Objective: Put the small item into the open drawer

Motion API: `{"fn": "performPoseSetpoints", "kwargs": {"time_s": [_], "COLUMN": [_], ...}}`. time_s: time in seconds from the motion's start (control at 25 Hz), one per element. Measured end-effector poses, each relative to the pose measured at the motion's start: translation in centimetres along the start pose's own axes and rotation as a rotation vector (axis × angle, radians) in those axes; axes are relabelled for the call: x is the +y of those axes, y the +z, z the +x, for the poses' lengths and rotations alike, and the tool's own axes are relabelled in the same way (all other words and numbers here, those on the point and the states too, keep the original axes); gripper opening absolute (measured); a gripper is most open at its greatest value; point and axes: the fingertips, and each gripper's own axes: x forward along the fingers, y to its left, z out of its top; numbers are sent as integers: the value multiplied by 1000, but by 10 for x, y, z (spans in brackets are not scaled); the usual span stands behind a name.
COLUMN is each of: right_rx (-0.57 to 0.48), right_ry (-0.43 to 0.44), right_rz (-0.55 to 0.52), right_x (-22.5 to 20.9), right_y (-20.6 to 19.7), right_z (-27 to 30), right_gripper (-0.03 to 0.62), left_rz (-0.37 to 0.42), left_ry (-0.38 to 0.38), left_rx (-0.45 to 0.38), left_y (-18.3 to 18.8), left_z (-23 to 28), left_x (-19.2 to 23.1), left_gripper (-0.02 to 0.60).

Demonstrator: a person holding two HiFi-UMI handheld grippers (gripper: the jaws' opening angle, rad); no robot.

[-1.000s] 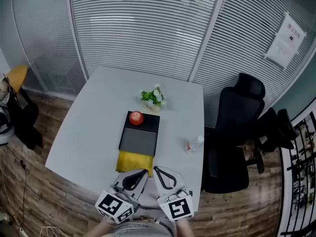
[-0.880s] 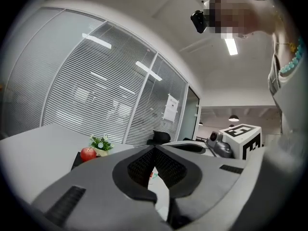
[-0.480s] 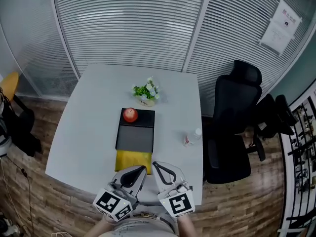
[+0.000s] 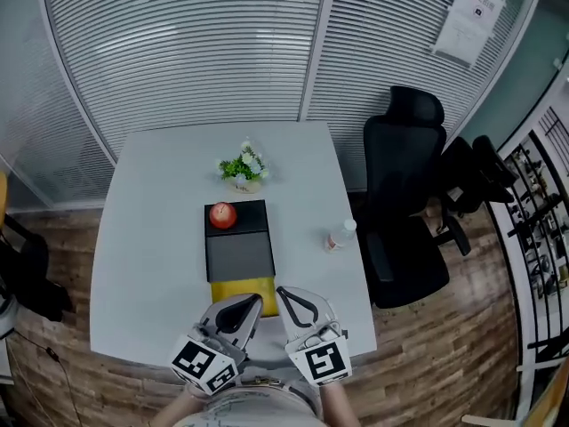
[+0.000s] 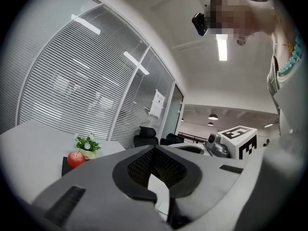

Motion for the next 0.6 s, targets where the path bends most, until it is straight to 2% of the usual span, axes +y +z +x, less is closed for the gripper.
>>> {"fn": "performPoseSetpoints", "kwargs": {"time_s": [0.36,0.6], "right_rx": [53,115], "right_ry": [-48,-69], "right_rz": [7,-28], "right_x": [6,0], "right_y": [-10,-28], "right_z": [9,11], "right_gripper": [2,2], "left_rz": [0,-14], "left_ry": [-45,-58], "left_rx": [28,40], "left_y": [0,-1], "left_z": [-7,-9], "left_x": [11,13], "left_gripper": [-3,-3]}}
